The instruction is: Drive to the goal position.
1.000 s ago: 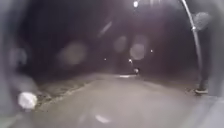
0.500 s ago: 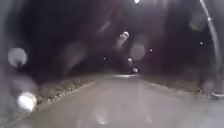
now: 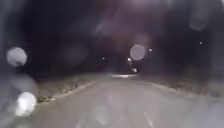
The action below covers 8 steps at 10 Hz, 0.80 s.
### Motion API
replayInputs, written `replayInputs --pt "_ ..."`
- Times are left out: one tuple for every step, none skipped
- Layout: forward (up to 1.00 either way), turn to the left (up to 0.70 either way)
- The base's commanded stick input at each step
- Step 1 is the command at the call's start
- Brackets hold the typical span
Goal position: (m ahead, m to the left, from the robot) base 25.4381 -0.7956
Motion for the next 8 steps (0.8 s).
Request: replayInputs --pt "1.00 0.00" --pt "1.00 0.02" --pt "1.00 0.01" --pt "1.00 0.00" --pt "1.00 0.00" --pt "1.00 0.00" --pt "1.00 0.00" --pt "1.00 0.00"
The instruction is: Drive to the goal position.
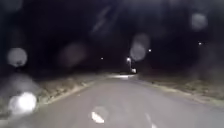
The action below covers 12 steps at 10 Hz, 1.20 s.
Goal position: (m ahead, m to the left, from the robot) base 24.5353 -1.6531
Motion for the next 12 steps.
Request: replayInputs --pt "1.00 0.00" --pt "1.00 0.00" --pt "1.00 0.00" --pt "1.00 0.00" --pt "1.00 0.00" --pt "1.00 0.00" --pt "1.00 0.00" --pt "1.00 0.00" --pt "1.00 0.00" --pt "1.00 0.00" --pt "1.00 0.00" --pt "1.00 0.00"
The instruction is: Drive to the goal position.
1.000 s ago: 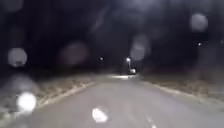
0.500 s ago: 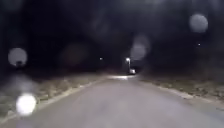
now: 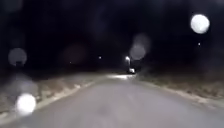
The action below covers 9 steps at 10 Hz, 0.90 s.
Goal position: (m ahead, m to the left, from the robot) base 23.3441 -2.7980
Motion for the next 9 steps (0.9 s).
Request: replayInputs --pt "1.00 0.00" --pt "1.00 0.00" --pt "1.00 0.00" --pt "1.00 0.00" --pt "1.00 0.00" --pt "1.00 0.00" --pt "1.00 0.00" --pt "1.00 0.00" --pt "1.00 0.00"
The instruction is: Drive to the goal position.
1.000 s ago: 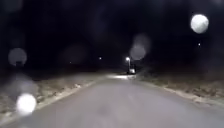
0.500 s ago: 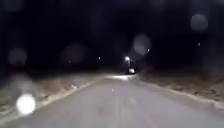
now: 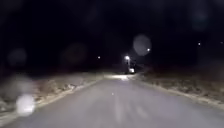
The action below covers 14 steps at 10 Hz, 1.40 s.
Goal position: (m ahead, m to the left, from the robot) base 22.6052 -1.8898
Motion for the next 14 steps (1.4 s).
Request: replayInputs --pt "1.00 0.00" --pt "1.00 0.00" --pt "1.00 0.00" --pt "1.00 0.00" --pt "1.00 0.00" --pt "1.00 0.00" --pt "1.00 0.00" --pt "1.00 0.00" --pt "1.00 0.00" --pt "1.00 0.00" --pt "1.00 0.00" --pt "1.00 0.00" --pt "1.00 0.00" --pt "1.00 0.00"
